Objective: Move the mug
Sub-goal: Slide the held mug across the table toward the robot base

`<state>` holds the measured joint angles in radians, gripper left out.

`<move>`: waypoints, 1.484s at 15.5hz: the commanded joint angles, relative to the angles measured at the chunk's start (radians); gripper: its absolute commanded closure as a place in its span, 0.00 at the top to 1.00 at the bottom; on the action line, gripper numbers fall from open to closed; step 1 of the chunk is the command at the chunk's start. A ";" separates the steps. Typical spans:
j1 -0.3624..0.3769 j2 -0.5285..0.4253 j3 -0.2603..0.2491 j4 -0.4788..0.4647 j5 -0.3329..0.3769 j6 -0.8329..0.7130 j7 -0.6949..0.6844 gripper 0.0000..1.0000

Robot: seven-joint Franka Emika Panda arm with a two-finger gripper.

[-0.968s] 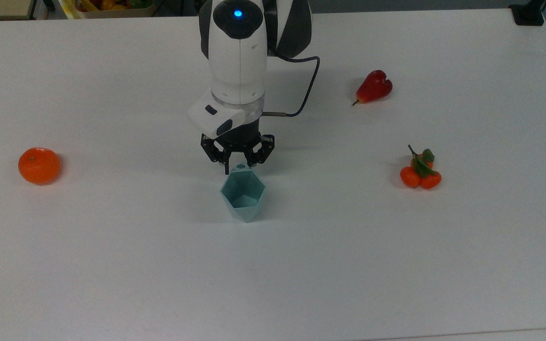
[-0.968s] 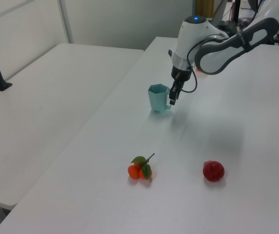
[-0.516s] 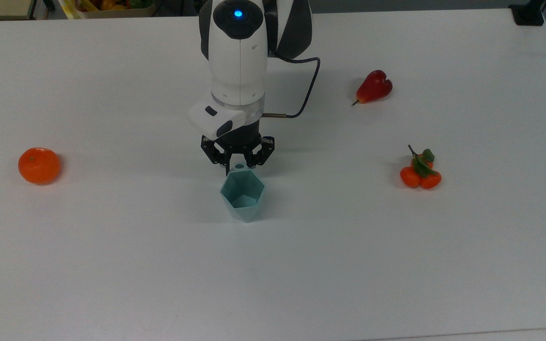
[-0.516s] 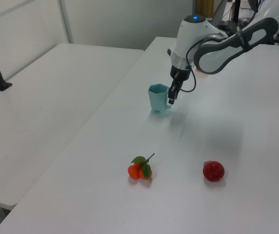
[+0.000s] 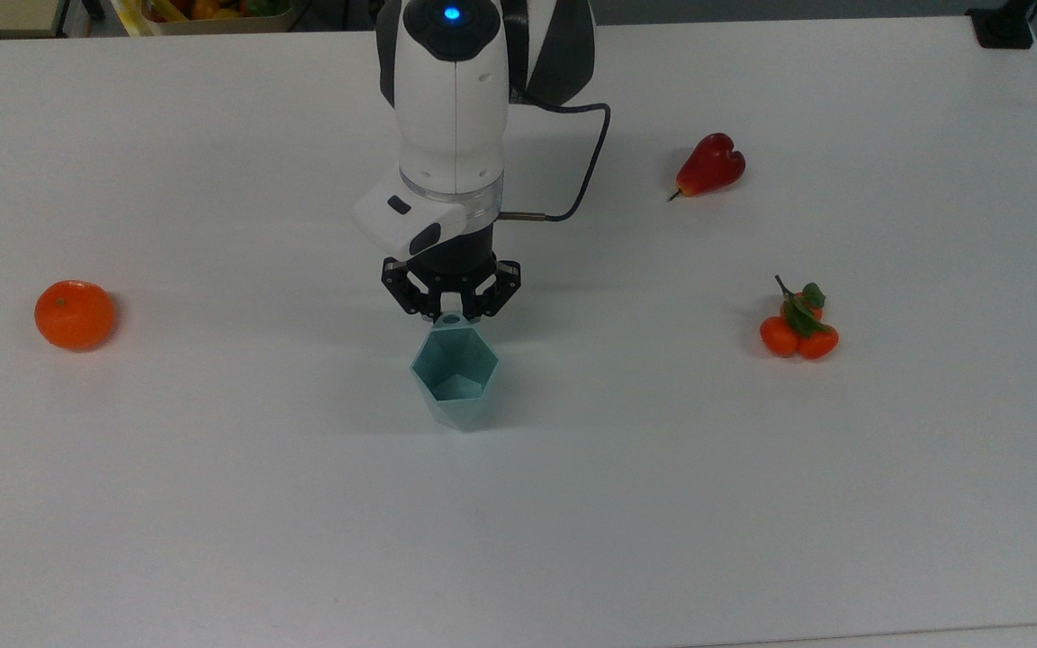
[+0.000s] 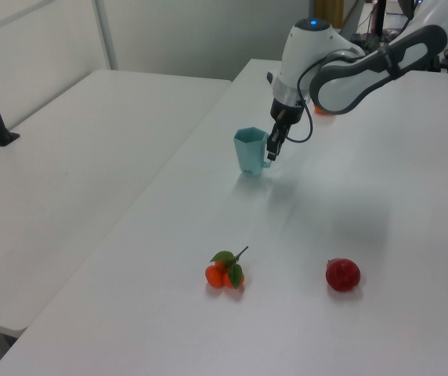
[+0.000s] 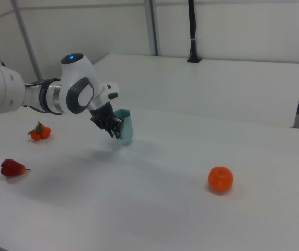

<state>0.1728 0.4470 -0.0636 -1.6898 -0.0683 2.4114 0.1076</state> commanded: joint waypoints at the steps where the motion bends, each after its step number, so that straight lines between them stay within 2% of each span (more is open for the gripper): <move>1: -0.001 -0.111 -0.007 -0.039 -0.013 -0.113 0.012 0.05; 4: -0.004 -0.217 -0.007 -0.121 -0.016 -0.176 0.012 0.05; 9: -0.004 -0.418 -0.007 -0.362 -0.044 -0.178 0.020 0.06; 13: 0.001 -0.499 -0.007 -0.507 -0.056 -0.204 0.023 0.07; 16: 0.001 -0.498 -0.007 -0.524 -0.064 -0.299 0.030 0.07; 20: -0.002 -0.487 -0.007 -0.531 -0.064 -0.301 0.044 0.08; 22: -0.002 -0.478 -0.007 -0.533 -0.064 -0.301 0.044 0.11; 23: -0.004 -0.478 -0.007 -0.534 -0.064 -0.304 0.044 0.20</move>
<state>0.1618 -0.0138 -0.0656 -2.2077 -0.1097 2.1286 0.1254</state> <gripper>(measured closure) 0.753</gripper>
